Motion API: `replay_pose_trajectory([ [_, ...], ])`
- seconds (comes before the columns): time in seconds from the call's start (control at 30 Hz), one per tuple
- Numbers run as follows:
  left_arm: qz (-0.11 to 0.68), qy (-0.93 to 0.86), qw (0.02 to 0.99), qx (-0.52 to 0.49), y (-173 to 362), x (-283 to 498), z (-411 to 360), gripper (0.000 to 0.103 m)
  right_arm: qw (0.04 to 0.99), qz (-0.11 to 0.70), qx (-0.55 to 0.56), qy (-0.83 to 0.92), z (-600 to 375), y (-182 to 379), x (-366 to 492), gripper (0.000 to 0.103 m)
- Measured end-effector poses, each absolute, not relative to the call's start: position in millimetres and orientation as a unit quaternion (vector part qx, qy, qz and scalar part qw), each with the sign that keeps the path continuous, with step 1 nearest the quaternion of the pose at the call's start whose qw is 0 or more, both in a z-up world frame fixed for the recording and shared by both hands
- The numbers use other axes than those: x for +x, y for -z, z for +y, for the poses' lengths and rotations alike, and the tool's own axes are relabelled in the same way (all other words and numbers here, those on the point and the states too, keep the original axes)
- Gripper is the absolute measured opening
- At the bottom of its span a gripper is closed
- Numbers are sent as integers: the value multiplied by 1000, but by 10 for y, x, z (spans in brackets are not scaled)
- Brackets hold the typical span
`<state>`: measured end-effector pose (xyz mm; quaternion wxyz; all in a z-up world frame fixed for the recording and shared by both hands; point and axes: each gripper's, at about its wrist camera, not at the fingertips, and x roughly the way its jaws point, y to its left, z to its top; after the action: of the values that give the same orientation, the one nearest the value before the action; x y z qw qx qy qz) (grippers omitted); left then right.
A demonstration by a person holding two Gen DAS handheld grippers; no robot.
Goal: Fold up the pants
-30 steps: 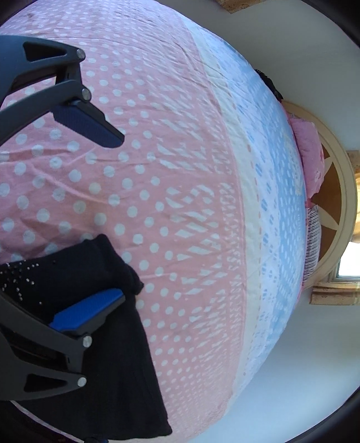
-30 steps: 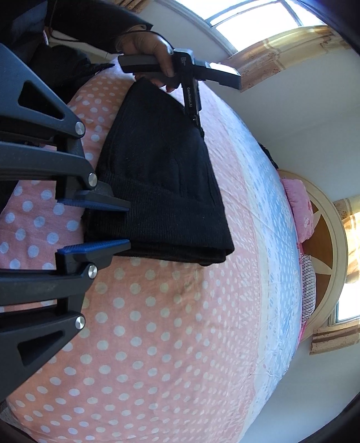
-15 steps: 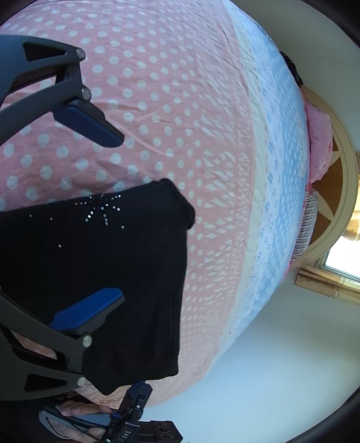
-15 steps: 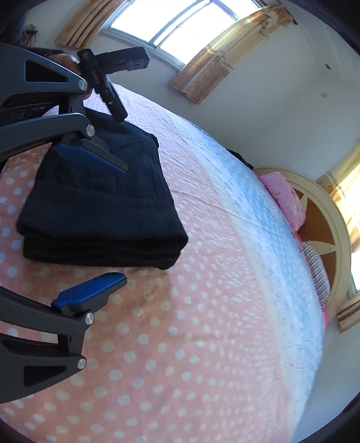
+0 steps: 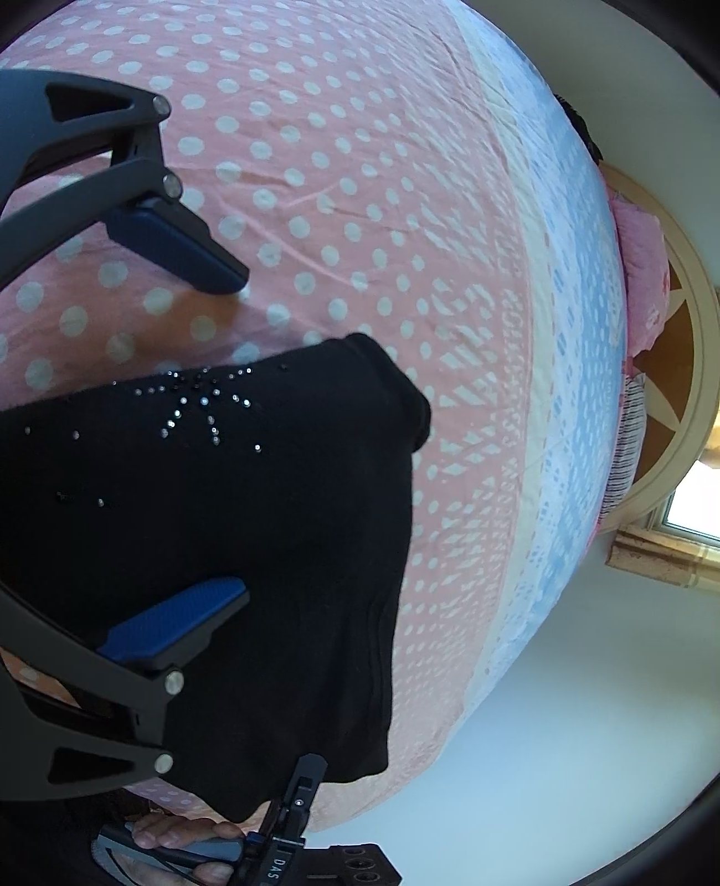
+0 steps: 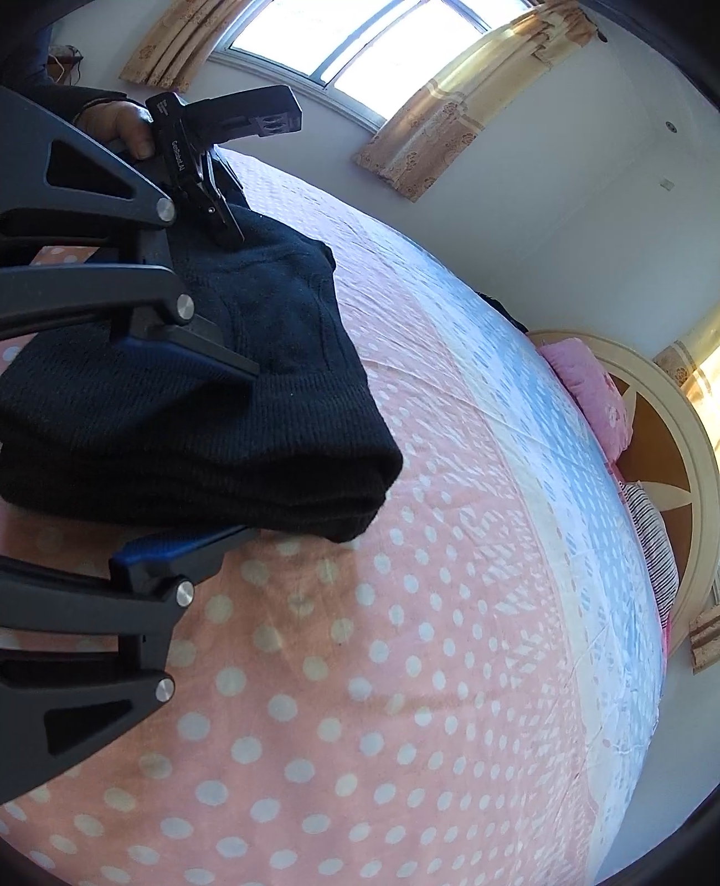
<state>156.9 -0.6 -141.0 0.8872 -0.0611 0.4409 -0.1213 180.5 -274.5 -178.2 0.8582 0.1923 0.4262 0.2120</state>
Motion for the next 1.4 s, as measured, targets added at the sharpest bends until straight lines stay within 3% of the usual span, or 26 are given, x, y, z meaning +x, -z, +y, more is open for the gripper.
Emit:
replay_pose_trajectory([
  [0.07, 438, 130, 887, -65, 1409, 1568, 0, 97, 857, 424, 199, -216, -2753, 1795, 1799, 39],
  [0.1, 435, 140, 887, -67, 1401, 1560, -3, 83, 853, 423, 207, -223, -2759, 1792, 1777, 35],
  [0.13, 434, 154, 885, -71, 1393, 1552, -7, 75, 850, 422, 215, -232, -2764, 1785, 1770, 32],
  [0.17, 434, 168, 882, -80, 1384, 1545, -5, 65, 851, 419, 214, -235, -2757, 1761, 1740, 30],
  [0.27, 432, 173, 880, -97, 1383, 1531, 53, 54, 856, 406, 206, -245, -2695, 1657, 1692, 29],
  [0.4, 425, 190, 873, -148, 1341, 1497, 210, 24, 857, 393, 198, -268, -2591, 1435, 1656, 28],
  [0.83, 358, 108, 918, -132, 861, 1139, 654, 18, 859, 381, 99, -328, -1822, 840, 2095, 28],
  [1.1, 330, 15, 939, -95, 665, 927, 983, 17, 835, 398, 85, -371, -1051, 919, 2644, 28],
  [1.4, 356, -46, 925, -122, 916, 854, 1497, 14, 804, 418, 98, -410, -291, 1219, 3031, 28],
])
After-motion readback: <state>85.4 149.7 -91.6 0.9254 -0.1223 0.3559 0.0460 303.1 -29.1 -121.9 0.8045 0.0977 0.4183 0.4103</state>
